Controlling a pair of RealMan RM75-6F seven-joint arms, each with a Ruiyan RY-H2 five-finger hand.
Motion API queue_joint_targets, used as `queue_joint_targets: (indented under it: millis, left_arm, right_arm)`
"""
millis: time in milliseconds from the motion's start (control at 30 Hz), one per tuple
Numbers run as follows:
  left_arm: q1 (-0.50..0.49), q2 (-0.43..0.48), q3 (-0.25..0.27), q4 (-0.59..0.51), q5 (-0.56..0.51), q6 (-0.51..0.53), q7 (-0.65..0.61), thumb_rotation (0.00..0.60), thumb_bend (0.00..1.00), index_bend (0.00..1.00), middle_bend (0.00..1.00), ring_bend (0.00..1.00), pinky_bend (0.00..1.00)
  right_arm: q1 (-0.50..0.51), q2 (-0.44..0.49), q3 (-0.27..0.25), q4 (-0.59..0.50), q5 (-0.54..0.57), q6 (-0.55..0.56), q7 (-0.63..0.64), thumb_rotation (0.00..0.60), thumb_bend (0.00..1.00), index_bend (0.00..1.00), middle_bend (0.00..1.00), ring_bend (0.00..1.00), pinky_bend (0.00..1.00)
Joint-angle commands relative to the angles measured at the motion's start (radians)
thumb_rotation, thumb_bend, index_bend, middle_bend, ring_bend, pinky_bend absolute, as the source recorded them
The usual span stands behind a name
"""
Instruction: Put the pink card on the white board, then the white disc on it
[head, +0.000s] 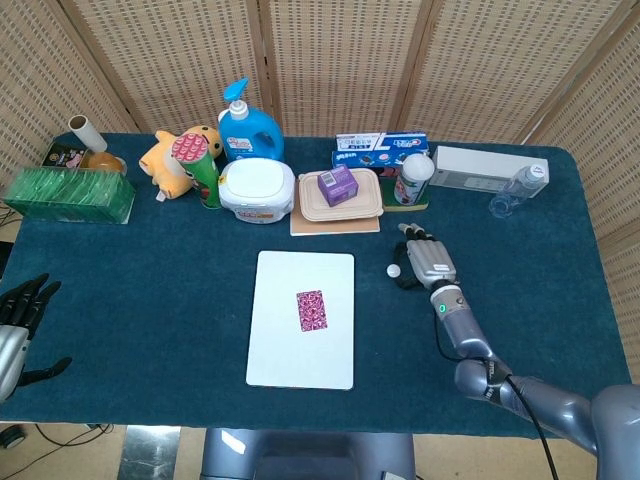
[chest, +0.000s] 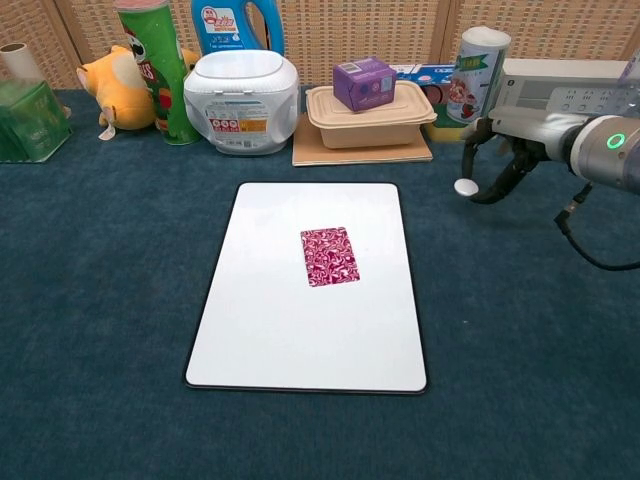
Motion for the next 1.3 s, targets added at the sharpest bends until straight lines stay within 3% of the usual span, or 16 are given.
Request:
queue_joint_targets:
  millis: [33, 200, 433, 700, 1033, 1133, 1300]
  left_arm:
    - [0.001, 0.001, 0.001, 0.001, 0.003, 0.002, -0.003, 0.6, 0.08, 0.0, 0.0, 0.0, 0.07]
    - [0.003, 0.002, 0.004, 0.004, 0.011, 0.007, -0.01, 0.6, 0.08, 0.0, 0.0, 0.0, 0.07]
    - [0.005, 0.006, 0.01, 0.013, 0.026, 0.013, -0.029, 0.6, 0.08, 0.0, 0.0, 0.0, 0.07]
    - [0.003, 0.016, 0.013, 0.032, 0.036, 0.016, -0.071, 0.6, 0.08, 0.0, 0.0, 0.0, 0.08]
    - [0.003, 0.024, 0.013, 0.042, 0.041, 0.022, -0.105, 0.6, 0.08, 0.0, 0.0, 0.0, 0.07]
    - [0.003, 0.025, 0.013, 0.044, 0.042, 0.023, -0.11, 0.6, 0.08, 0.0, 0.0, 0.0, 0.07]
    - [0.003, 0.024, 0.014, 0.044, 0.045, 0.024, -0.107, 0.6, 0.08, 0.0, 0.0, 0.0, 0.07]
  right_arm:
    - [0.004, 0.043, 0.003, -0.128, 0.008, 0.047, -0.054, 0.6, 0.36, 0.5, 0.09, 0.0, 0.16]
    - [0.023, 0.042, 0.004, -0.249, 0.045, 0.073, -0.1, 0.6, 0.37, 0.5, 0.09, 0.0, 0.16]
    - [0.076, -0.027, -0.009, -0.312, 0.09, 0.108, -0.184, 0.6, 0.38, 0.5, 0.09, 0.0, 0.16]
    - [0.132, -0.137, -0.025, -0.267, 0.185, 0.117, -0.247, 0.6, 0.38, 0.5, 0.09, 0.0, 0.16]
    - [0.165, -0.19, -0.02, -0.224, 0.224, 0.129, -0.271, 0.6, 0.38, 0.49, 0.08, 0.0, 0.16]
    - [0.168, -0.187, -0.014, -0.225, 0.246, 0.117, -0.264, 0.6, 0.38, 0.42, 0.07, 0.0, 0.16]
    - [0.168, -0.18, -0.007, -0.234, 0.258, 0.104, -0.244, 0.6, 0.34, 0.2, 0.05, 0.0, 0.16]
